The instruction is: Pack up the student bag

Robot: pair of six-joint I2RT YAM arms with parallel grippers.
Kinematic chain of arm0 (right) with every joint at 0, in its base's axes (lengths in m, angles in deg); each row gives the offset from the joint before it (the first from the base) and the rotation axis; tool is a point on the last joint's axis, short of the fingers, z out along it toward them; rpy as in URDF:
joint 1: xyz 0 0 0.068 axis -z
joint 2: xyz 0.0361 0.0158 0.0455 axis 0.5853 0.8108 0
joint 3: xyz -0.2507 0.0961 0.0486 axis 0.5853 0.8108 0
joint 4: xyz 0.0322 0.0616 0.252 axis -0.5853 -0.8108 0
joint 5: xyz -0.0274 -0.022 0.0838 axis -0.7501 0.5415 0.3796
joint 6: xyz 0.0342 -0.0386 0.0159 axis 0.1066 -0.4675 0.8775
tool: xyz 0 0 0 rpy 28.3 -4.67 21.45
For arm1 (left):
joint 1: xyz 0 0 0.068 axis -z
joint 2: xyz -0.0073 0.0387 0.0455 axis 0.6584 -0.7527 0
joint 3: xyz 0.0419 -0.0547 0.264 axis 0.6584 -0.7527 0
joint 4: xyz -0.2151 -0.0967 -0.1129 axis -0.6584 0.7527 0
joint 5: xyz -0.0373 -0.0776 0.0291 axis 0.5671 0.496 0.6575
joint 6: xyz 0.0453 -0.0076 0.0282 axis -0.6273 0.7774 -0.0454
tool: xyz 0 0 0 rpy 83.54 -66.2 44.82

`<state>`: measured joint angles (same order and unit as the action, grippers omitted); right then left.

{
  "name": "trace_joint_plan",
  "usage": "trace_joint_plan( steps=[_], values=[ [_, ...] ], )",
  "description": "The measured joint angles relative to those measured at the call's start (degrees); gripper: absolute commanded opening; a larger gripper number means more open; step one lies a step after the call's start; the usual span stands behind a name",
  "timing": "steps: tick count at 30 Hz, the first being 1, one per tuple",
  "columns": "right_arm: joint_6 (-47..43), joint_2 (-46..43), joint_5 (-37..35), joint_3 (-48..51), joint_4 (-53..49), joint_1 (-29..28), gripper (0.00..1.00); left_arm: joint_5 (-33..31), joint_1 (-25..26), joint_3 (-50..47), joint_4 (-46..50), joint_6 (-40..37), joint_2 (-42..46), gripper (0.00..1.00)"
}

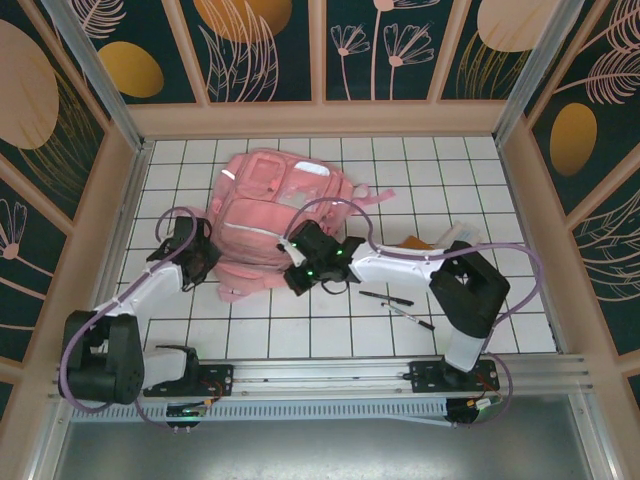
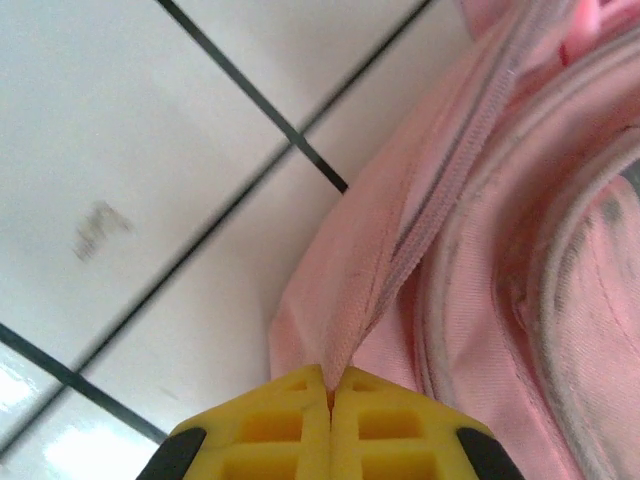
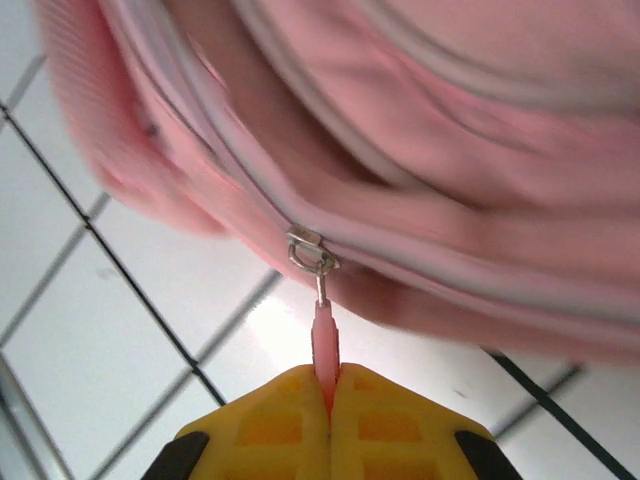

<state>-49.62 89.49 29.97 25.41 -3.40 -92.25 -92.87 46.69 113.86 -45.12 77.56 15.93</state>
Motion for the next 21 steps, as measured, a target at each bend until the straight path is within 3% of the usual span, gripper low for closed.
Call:
trace_joint_plan(
  steps=[8, 10, 12, 16, 21],
  values=[
    [-2.2, -0.4, -1.0, 1.3, -2.9, 3.5, 0.0, -2.7, -3.1, 10.0, 2.8, -14.0, -9.5, 0.01],
    [-2.7, -0.3, -1.0, 0.3, -3.1, 3.3, 0.0, -2.7, -3.3, 15.3, 5.3, -17.5, -14.1, 0.34],
    [-3.0, 0.1, -1.0, -1.5, -3.4, 3.0, 0.0, -2.5, -3.5, 20.9, 6.6, -19.8, -17.8, 0.54],
    [-3.2, 1.4, -1.0, -4.8, -3.7, 2.1, 0.0, 0.1, -3.7, 25.7, 7.7, -20.8, -17.3, 0.6],
    [-3.2, 3.3, -0.3, -6.6, -3.7, 0.6, 0.0, 3.0, -3.4, 22.2, 10.6, -20.6, -7.5, 0.6]
  ],
)
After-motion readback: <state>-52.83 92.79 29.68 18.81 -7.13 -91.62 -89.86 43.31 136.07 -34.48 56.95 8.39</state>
